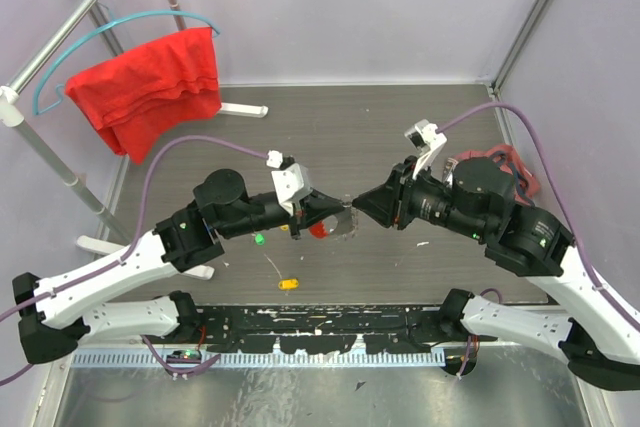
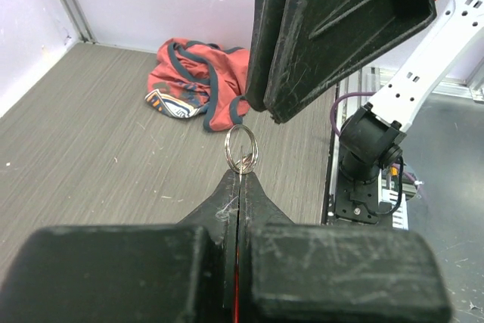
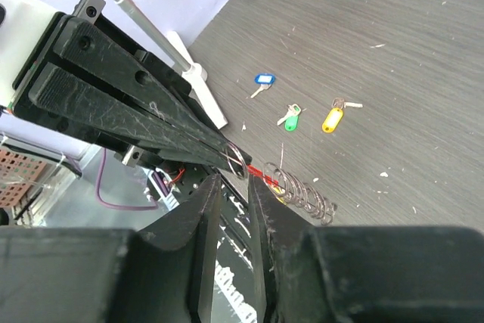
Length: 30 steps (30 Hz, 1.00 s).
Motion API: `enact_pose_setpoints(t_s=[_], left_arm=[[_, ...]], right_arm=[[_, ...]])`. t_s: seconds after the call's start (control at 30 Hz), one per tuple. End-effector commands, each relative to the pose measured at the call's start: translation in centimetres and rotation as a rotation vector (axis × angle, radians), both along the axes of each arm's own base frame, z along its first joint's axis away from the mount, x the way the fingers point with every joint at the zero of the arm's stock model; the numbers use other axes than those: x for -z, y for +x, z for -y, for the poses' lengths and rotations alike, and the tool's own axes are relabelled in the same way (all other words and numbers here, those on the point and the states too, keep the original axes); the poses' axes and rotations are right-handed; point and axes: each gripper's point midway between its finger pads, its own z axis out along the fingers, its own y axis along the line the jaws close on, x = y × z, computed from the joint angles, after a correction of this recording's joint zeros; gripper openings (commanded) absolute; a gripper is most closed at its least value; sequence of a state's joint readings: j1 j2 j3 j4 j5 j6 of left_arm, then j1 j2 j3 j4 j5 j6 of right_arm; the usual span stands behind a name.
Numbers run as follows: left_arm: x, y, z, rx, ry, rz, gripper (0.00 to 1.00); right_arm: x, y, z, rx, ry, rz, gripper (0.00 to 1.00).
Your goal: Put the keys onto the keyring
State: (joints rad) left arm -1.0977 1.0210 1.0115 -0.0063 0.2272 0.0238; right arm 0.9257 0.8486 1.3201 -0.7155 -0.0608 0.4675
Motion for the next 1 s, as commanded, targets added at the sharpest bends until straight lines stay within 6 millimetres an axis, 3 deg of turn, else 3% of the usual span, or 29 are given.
enact_pose_setpoints(t_s=[0.0,0.3,0.6,0.97], left_arm=[[-1.6,-1.0,-0.7,0.036,-0.042,0.057,0.00],[-1.3,-2.6,-1.4,0.142,0.070,0.144,0.00],[0.0,-4.0,-2.2,0.265,0.247,0.179,0.00],[0.5,-4.5,-2.3,0.318,0.321,0.192,0.00]], right_arm=[[-2.4,-0.3,0.7,-0.020,0.032,0.108,0.27],[-3.4,-3.3,-0.6,-0.251,-0.036,0.132,0.33],[0.9,-3.9,-1.7,-0.345,-0.178,-0.014,0.42],[0.8,-4.6,-2.5,-0.403,-0.159,-0.025,0.43]])
